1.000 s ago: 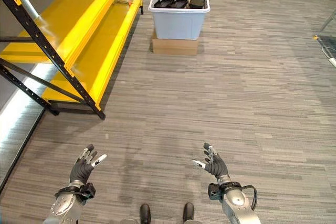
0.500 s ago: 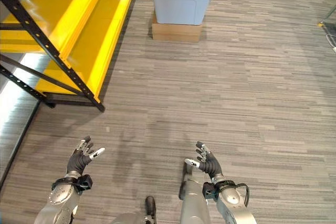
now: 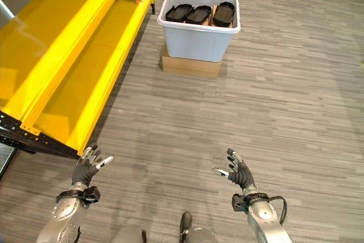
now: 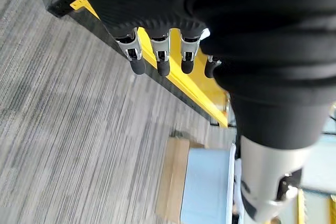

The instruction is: Move parts from the plastic box to the shelf.

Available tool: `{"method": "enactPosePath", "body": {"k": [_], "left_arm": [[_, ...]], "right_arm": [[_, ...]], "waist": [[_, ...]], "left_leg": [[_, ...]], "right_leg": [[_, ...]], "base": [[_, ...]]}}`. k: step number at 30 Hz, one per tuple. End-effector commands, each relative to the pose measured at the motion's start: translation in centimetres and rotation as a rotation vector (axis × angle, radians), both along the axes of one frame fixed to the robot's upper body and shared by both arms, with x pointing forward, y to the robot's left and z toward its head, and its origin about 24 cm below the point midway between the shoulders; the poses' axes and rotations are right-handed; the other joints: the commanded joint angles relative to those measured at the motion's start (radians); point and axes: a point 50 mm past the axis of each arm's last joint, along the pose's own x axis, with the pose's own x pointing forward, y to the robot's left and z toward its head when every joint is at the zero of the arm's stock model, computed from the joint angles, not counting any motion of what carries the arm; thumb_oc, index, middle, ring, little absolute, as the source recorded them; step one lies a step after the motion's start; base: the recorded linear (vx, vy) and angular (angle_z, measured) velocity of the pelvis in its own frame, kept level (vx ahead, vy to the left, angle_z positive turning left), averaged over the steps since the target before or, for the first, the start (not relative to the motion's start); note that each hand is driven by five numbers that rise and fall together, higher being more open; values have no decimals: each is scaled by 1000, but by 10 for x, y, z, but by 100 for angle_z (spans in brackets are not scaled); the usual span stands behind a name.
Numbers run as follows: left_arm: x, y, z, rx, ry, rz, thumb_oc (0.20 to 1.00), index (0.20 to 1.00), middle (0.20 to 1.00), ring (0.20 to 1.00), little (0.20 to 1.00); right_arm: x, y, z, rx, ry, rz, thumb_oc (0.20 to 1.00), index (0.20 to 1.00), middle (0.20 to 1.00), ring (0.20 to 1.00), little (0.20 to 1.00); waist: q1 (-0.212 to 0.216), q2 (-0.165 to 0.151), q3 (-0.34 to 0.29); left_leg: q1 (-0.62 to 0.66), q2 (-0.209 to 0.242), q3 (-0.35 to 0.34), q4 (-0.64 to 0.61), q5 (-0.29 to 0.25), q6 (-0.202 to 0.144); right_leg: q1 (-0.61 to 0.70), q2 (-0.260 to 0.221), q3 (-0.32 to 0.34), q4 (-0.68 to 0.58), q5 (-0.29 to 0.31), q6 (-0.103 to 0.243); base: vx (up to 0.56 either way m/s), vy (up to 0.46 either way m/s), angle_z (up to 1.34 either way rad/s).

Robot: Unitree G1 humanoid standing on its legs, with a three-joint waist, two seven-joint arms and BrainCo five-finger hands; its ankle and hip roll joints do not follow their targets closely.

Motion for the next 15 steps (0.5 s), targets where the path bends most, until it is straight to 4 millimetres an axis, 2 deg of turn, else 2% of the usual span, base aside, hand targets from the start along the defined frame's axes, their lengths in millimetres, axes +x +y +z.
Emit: {"method": "enactPosePath", "body": {"k": [1, 2, 3, 5, 6, 7, 8, 9, 11, 12, 13, 14, 15], "left_arm": [[0, 1, 7, -7, -57, 18, 1000, 1000, 1000, 1000, 1000], [-5, 3, 1, -1, -31, 32, 1000, 1000, 1000, 1000, 1000], [-7, 4, 0, 2, -29, 45, 1000, 1000, 1000, 1000, 1000], [-8, 4, -1, 1, -26, 50, 1000, 1000, 1000, 1000, 1000], [-10, 7, -1, -3, -27, 65, 1000, 1000, 1000, 1000, 1000], [-10, 6, -1, 2, -24, 59, 1000, 1000, 1000, 1000, 1000], [-11, 7, -1, 2, -24, 59, 1000, 1000, 1000, 1000, 1000], [-7, 7, 3, 9, -42, 52, 1000, 1000, 1000, 1000, 1000], [-4, 9, 5, 15, -48, 50, 1000, 1000, 1000, 1000, 1000], [-4, 10, 6, 22, -51, 42, 1000, 1000, 1000, 1000, 1000], [-1, 13, 8, 42, -47, 35, 1000, 1000, 1000, 1000, 1000], [-1, 13, 8, 42, -47, 35, 1000, 1000, 1000, 1000, 1000], [-1, 14, 9, 47, -46, 33, 1000, 1000, 1000, 1000, 1000]], "right_arm": [[2, -2, 9, -3, -59, 0, 1000, 1000, 1000, 1000, 1000], [-2, -1, 4, -10, -38, -4, 1000, 1000, 1000, 1000, 1000], [-3, 1, 2, -20, -31, 7, 1000, 1000, 1000, 1000, 1000], [-3, 1, 0, -26, -24, 15, 1000, 1000, 1000, 1000, 1000], [-4, 3, 0, -23, -19, 27, 1000, 1000, 1000, 1000, 1000], [-5, 7, -2, -17, -19, 41, 1000, 1000, 1000, 1000, 1000], [-5, 8, -2, -17, -18, 41, 1000, 1000, 1000, 1000, 1000], [-3, 11, 0, -9, -26, 55, 1000, 1000, 1000, 1000, 1000], [-2, 13, 0, -4, -28, 59, 1000, 1000, 1000, 1000, 1000], [0, 15, 3, 1, -44, 68, 1000, 1000, 1000, 1000, 1000], [3, 22, 2, 15, -43, 87, 1000, 1000, 1000, 1000, 1000], [3, 22, 2, 15, -43, 86, 1000, 1000, 1000, 1000, 1000], [3, 24, 1, 22, -41, 89, 1000, 1000, 1000, 1000, 1000]], "waist": [[28, 23, 16], [61, 38, 5], [82, 48, -6], [89, 46, -9], [98, 49, -30], [102, 48, -43], [102, 47, -42], [112, 33, -51], [116, 24, -57], [119, 12, -61], [119, 1, -64], [120, 3, -66], [115, 4, -64]], "left_leg": [[157, 41, 76, -388, 143, -15], [138, 60, 54, -695, 254, -40], [113, 69, 22, -830, 313, -69], [114, 70, 21, -860, 333, -81], [133, 77, 30, -865, 338, -78], [144, 76, 28, -865, 365, -78], [146, 75, 29, -866, 365, -78], [135, 62, 43, -817, 356, -63], [131, 52, 53, -787, 335, -50], [120, 39, 61, -750, 306, -27], [144, 8, 67, -733, 262, 11], [141, 10, 67, -733, 264, 11], [153, -3, 64, -731, 249, 27]], "right_leg": [[-37, -21, -50, -9, 43, 118], [48, 0, -35, -46, 13, 135], [107, 11, -16, -73, -14, 145], [137, 12, -5, -86, -23, 149], [177, 16, 20, -94, -40, 156], [193, 14, 18, -103, -43, 161], [196, 13, 19, -105, -42, 161], [207, -19, 16, -80, -58, 177], [195, -36, 21, -54, -62, 183], [184, -60, 25, 1, -62, 194], [132, -93, 34, 143, -15, 218], [128, -90, 36, 142, -12, 218], [86, -94, 51, 236, 35, 224]], "base": [[613, 149, -82], [799, 228, -77], [711, 204, -67], [399, 146, -48], [496, 230, -46], [373, 189, -46], [355, 207, -68], [310, 208, -76], [249, 189, -42], [277, 264, -23], [268, 264, -19], [223, 240, -18], [170, 257, 4]]}}
